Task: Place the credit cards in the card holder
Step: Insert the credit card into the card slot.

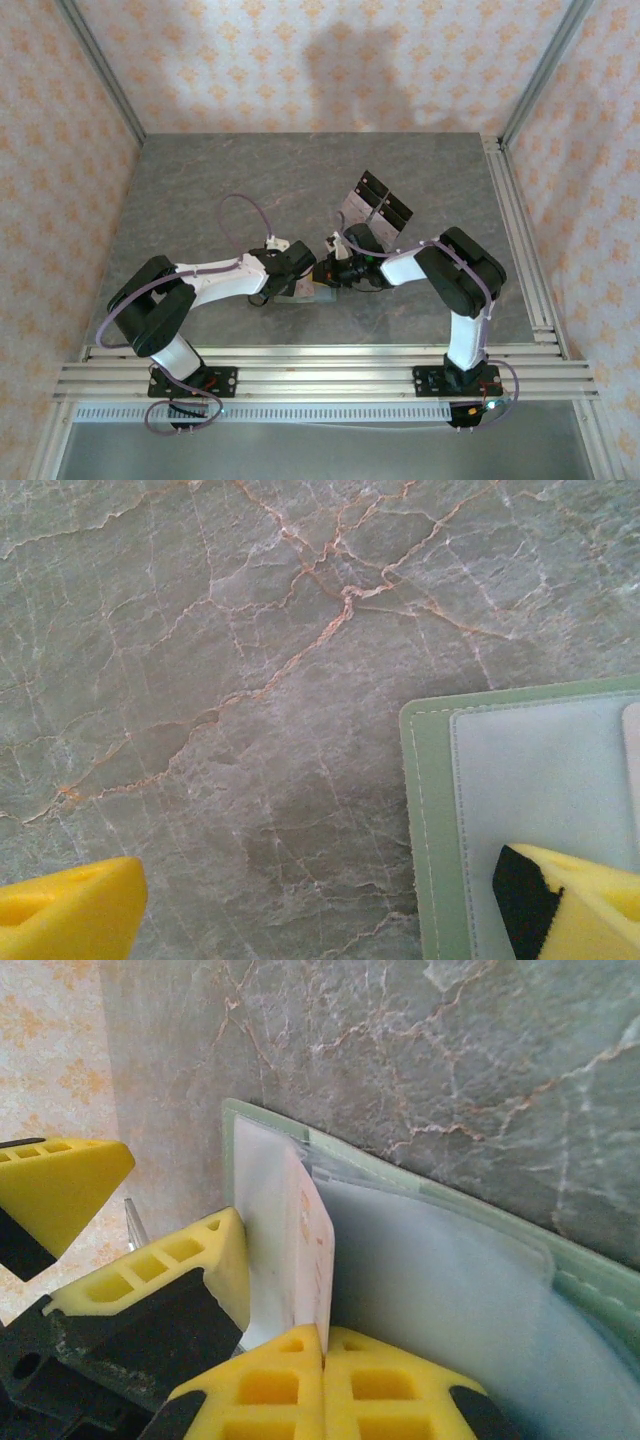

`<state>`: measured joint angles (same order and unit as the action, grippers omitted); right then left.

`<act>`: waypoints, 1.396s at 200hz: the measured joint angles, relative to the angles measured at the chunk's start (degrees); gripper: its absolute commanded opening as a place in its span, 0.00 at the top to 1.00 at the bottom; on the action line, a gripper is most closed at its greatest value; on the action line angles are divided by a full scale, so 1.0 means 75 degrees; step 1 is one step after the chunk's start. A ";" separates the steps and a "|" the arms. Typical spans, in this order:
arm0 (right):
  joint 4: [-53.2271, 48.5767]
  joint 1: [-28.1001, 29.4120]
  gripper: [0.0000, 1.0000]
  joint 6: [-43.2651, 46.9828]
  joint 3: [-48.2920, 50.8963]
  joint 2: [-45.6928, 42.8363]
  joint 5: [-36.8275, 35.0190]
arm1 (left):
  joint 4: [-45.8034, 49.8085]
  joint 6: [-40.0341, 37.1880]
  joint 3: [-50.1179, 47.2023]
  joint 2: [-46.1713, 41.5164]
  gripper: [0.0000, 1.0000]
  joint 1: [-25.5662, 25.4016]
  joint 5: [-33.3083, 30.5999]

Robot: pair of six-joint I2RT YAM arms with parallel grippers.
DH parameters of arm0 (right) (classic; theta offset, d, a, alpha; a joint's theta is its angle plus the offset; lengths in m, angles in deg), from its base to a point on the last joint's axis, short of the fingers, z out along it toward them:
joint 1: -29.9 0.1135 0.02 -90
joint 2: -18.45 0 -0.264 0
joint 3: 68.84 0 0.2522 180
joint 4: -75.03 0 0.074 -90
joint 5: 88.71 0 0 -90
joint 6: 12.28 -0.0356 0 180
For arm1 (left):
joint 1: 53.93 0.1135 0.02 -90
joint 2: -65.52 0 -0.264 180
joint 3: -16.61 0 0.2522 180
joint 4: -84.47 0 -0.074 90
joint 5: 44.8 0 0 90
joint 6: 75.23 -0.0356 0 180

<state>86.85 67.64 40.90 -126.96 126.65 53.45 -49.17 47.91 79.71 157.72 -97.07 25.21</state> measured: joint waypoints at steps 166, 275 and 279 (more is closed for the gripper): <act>-0.5269 0.0294 0.91 0.1553 -0.1620 -0.1734 -0.2326 | 0.0134 0.0204 -0.0195 -0.1335 0.07 0.0635 0.0254; -0.6910 0.0833 1.00 0.1900 -0.2693 -0.0595 -0.3652 | -0.0154 0.0391 -0.1209 -0.1489 0.07 0.0924 0.0647; -0.6910 0.0857 1.00 0.1909 -0.2719 -0.0568 -0.3652 | -0.0160 0.0396 -0.1221 -0.1489 0.07 0.0924 0.0662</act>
<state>35.03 74.06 55.22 -147.35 122.39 26.07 -50.38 50.88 70.55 146.55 -90.14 30.17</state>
